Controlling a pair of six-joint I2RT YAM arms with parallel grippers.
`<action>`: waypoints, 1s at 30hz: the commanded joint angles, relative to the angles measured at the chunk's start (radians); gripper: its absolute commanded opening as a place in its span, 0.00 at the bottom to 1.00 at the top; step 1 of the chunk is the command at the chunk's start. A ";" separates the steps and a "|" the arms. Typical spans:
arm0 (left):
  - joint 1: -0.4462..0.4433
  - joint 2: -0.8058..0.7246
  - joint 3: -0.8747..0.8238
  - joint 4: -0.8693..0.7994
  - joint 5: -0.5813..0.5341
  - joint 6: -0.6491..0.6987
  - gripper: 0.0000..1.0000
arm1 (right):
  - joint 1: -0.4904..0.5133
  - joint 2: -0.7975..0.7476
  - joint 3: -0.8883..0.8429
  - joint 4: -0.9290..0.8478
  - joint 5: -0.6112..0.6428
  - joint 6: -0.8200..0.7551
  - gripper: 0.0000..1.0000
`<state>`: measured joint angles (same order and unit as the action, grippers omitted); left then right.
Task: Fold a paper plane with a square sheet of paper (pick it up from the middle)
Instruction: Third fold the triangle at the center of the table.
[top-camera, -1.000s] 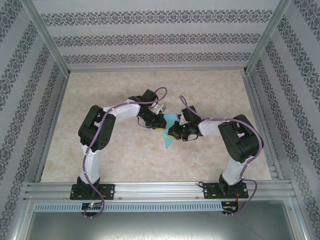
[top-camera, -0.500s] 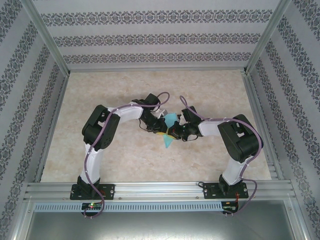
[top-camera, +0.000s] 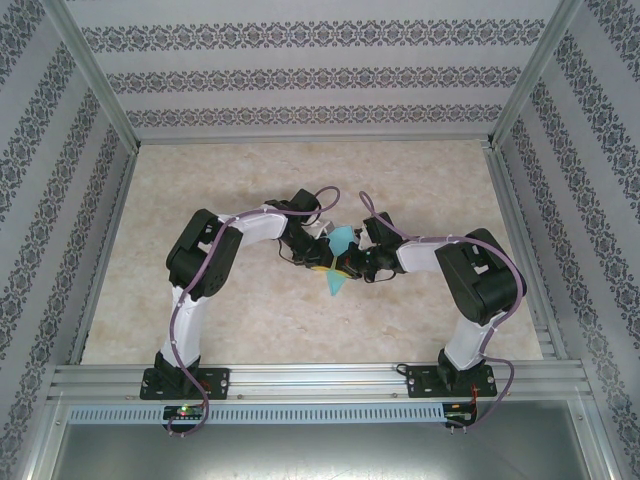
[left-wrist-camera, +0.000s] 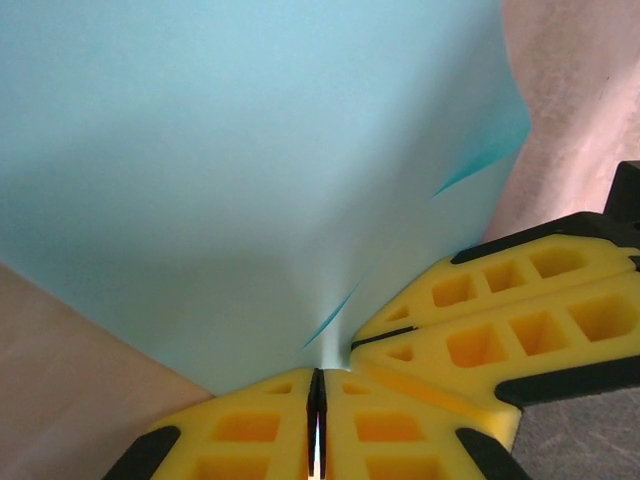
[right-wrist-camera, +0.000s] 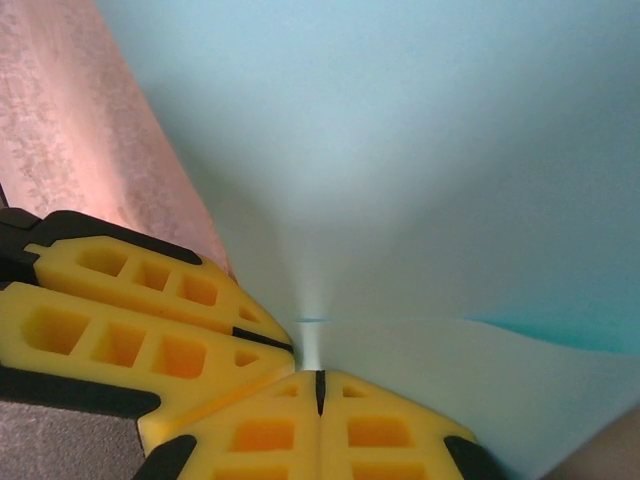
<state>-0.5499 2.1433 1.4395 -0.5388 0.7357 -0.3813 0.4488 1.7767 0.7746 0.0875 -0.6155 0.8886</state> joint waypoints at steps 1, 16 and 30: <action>-0.011 0.047 0.009 -0.064 -0.084 0.044 0.13 | -0.002 -0.040 -0.023 0.011 0.004 0.010 0.02; -0.010 0.072 0.015 -0.105 -0.164 0.086 0.13 | -0.053 -0.048 -0.019 0.000 0.026 -0.013 0.05; -0.015 0.091 0.015 -0.145 -0.275 0.126 0.13 | -0.104 0.014 -0.002 -0.031 0.044 -0.068 0.04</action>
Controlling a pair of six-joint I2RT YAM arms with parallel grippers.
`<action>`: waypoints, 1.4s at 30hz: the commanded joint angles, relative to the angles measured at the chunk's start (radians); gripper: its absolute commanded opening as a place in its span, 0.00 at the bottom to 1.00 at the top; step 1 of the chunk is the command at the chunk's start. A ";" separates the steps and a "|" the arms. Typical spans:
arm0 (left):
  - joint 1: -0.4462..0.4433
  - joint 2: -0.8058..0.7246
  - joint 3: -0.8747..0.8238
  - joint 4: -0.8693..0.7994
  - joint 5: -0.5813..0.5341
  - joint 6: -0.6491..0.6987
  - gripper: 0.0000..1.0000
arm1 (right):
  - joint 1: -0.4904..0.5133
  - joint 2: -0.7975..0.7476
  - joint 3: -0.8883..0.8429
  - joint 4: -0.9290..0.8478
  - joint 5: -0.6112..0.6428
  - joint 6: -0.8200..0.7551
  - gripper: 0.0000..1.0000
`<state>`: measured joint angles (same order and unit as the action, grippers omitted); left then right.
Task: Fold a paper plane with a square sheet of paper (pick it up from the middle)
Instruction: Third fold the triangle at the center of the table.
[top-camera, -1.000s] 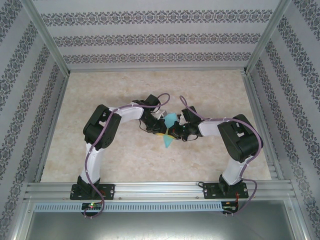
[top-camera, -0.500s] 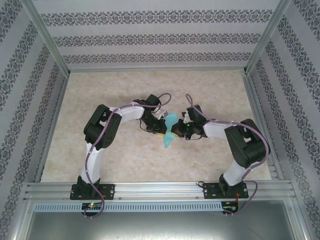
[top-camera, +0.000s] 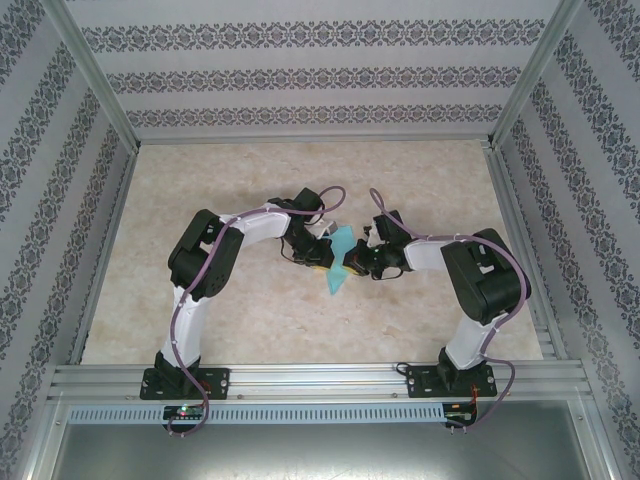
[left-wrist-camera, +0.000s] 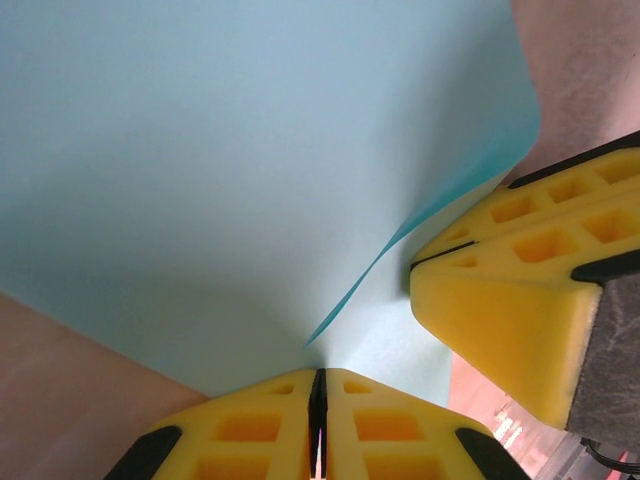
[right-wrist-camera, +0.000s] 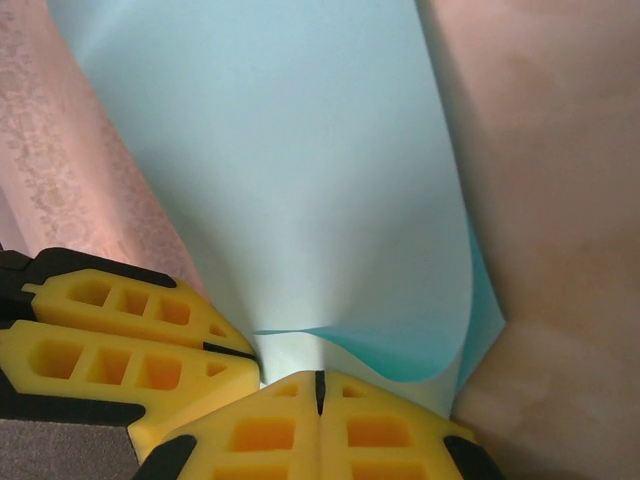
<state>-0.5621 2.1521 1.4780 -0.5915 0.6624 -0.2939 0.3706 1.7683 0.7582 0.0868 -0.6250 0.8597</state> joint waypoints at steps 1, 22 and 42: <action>-0.004 0.084 -0.025 -0.096 -0.209 0.041 0.13 | -0.029 0.018 0.015 -0.041 0.059 -0.043 0.04; -0.010 0.101 -0.024 -0.106 -0.220 0.060 0.13 | -0.098 0.040 0.136 -0.258 0.215 -0.152 0.01; -0.007 0.101 -0.013 -0.088 -0.149 0.036 0.13 | 0.108 -0.153 -0.039 -0.038 0.073 0.052 0.01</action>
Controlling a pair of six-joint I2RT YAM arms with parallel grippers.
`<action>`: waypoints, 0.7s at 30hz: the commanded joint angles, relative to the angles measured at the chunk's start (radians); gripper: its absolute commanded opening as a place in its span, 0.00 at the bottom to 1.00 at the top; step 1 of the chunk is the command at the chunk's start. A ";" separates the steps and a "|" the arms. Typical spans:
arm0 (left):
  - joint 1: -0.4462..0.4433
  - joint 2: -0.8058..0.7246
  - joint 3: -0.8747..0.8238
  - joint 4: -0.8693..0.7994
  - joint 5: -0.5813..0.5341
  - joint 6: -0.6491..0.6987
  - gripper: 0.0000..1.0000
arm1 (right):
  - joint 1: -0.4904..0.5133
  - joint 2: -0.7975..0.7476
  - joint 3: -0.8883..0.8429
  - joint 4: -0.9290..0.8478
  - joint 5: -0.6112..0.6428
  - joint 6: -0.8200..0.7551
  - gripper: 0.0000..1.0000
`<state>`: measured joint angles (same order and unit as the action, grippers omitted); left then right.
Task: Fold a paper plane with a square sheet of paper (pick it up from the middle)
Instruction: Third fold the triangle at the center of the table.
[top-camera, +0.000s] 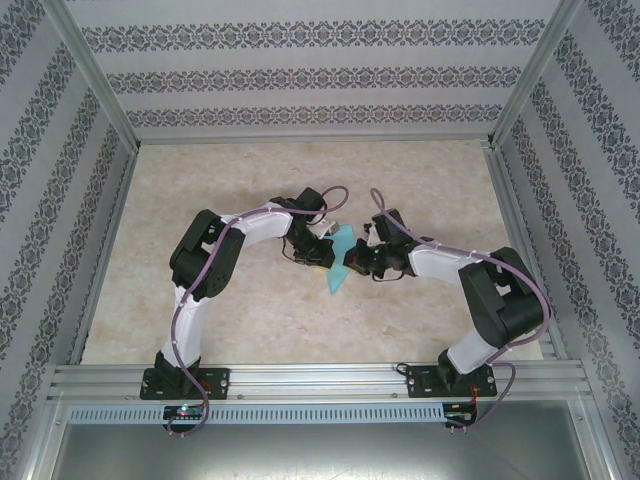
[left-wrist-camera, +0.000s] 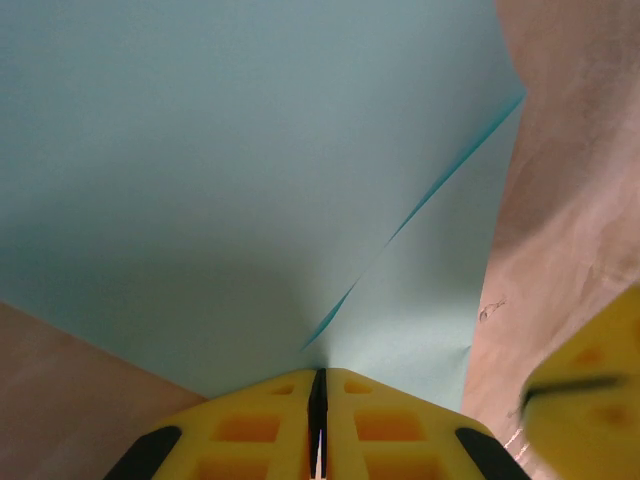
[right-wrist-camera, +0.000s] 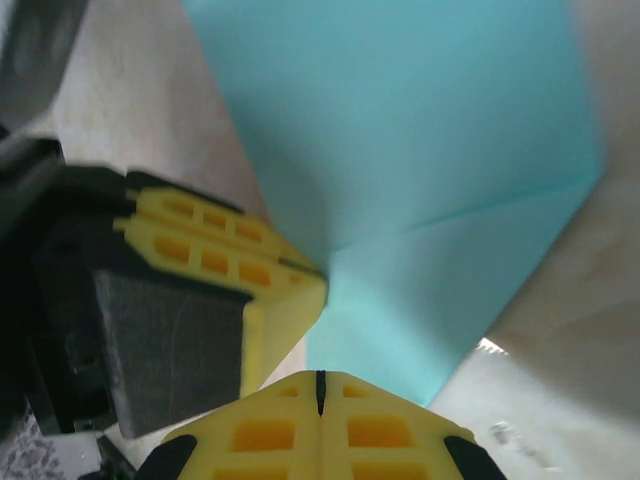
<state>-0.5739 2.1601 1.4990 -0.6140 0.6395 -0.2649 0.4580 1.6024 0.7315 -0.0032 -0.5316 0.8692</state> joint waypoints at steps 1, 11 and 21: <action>0.005 0.092 -0.035 -0.067 -0.127 0.009 0.13 | 0.030 0.021 -0.014 0.058 -0.022 0.046 0.01; 0.008 0.093 -0.038 -0.067 -0.128 0.007 0.13 | 0.069 0.082 -0.039 0.126 -0.037 0.071 0.01; 0.011 0.098 -0.039 -0.066 -0.127 0.007 0.13 | 0.082 0.115 -0.044 0.152 -0.051 0.071 0.01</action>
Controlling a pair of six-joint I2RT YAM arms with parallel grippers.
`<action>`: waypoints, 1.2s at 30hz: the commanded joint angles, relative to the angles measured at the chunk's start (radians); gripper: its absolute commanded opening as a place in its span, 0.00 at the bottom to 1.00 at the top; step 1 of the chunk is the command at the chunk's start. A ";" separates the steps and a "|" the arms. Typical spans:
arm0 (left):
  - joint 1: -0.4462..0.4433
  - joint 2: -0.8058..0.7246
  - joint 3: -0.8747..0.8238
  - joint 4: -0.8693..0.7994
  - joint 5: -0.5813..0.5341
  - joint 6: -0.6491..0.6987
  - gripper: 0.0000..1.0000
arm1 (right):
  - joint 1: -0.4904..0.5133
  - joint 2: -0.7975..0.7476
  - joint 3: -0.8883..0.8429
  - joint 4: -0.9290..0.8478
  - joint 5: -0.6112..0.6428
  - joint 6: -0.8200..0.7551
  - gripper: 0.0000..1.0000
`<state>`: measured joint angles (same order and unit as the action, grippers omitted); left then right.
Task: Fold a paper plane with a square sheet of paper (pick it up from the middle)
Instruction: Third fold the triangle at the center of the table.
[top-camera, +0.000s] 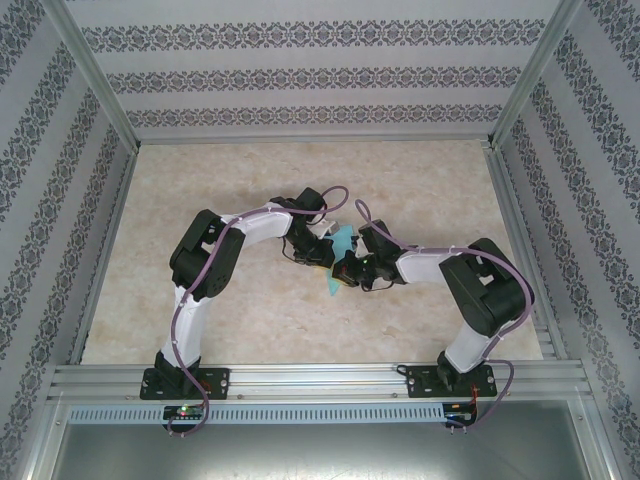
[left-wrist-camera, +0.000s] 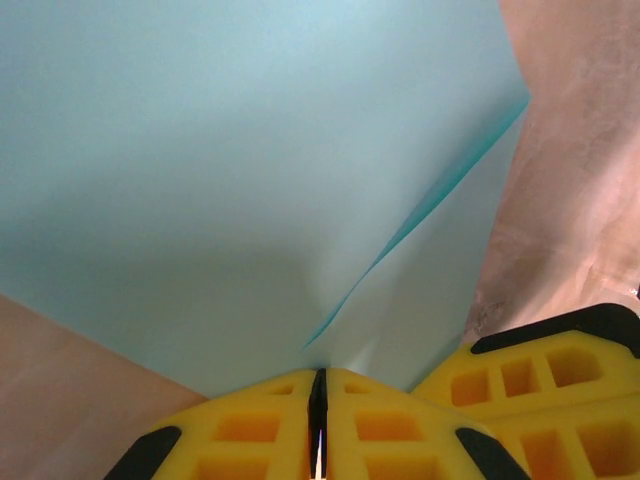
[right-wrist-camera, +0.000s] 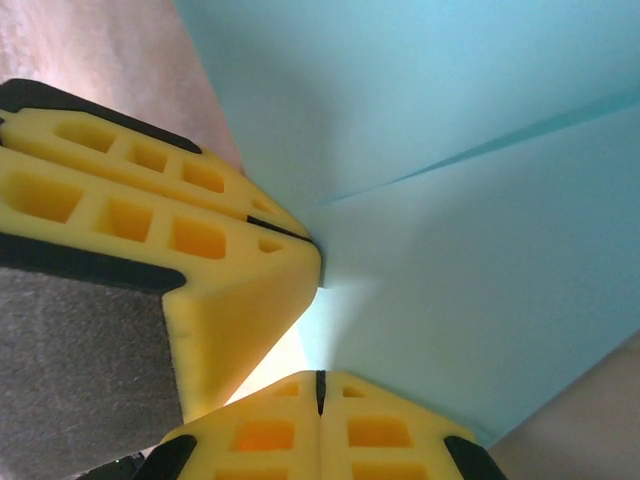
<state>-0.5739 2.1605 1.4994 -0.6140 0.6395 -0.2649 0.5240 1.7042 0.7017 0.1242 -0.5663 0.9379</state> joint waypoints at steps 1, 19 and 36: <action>0.011 0.098 -0.040 -0.066 -0.126 0.007 0.13 | 0.017 0.015 -0.014 0.023 -0.015 0.001 0.01; 0.011 0.109 -0.049 -0.055 -0.115 0.003 0.13 | 0.056 0.036 -0.010 0.057 -0.038 0.010 0.02; 0.012 0.115 -0.053 -0.047 -0.117 0.002 0.13 | 0.106 -0.086 -0.081 0.023 0.026 0.039 0.02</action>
<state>-0.5663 2.1662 1.4986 -0.6136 0.6601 -0.2619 0.6220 1.6634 0.6415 0.1692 -0.5266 0.9665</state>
